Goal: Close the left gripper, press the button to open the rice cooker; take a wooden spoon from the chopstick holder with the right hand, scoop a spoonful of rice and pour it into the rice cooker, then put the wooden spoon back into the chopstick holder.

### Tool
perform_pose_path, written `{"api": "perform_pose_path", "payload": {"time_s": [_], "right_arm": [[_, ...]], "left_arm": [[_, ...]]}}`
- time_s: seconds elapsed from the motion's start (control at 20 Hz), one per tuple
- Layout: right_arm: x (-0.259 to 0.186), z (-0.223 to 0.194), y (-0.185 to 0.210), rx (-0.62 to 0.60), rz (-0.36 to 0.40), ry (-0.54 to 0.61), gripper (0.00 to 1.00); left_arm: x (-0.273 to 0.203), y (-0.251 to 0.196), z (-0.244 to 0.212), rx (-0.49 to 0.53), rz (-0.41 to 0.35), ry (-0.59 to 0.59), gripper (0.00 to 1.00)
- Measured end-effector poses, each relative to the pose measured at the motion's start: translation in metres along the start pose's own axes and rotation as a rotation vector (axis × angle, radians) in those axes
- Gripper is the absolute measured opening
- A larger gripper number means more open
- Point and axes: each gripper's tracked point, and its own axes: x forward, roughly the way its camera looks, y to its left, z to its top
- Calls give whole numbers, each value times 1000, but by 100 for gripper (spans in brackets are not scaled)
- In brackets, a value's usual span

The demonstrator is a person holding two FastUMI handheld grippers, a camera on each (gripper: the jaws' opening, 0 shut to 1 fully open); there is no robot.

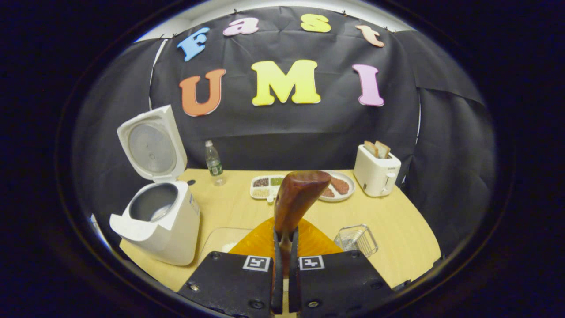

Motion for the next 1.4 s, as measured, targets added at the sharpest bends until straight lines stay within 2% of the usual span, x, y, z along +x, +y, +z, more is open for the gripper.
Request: {"api": "perform_pose_path", "payload": {"time_s": [0.25,0.4,0.5,0.7,0.85,1.05,1.4], "right_arm": [[28,-46,5,-160,-94,30,10],[31,-49,19,-172,-85,22,10],[34,-55,31,-118,-49,42,10],[31,-61,56,37,44,87,10],[29,-63,76,194,139,124,11],[30,-62,86,425,229,187,10],[39,-76,51,873,262,304,10]], "left_arm": [[-12,21,-10,11,31,39,94],[-18,29,-12,6,51,49,94],[-20,33,-13,3,59,49,94],[-29,36,-14,3,76,45,94],[-34,38,-18,0,92,51,94],[-41,35,-17,-15,105,49,94],[-44,20,-15,-5,108,47,94]]}}
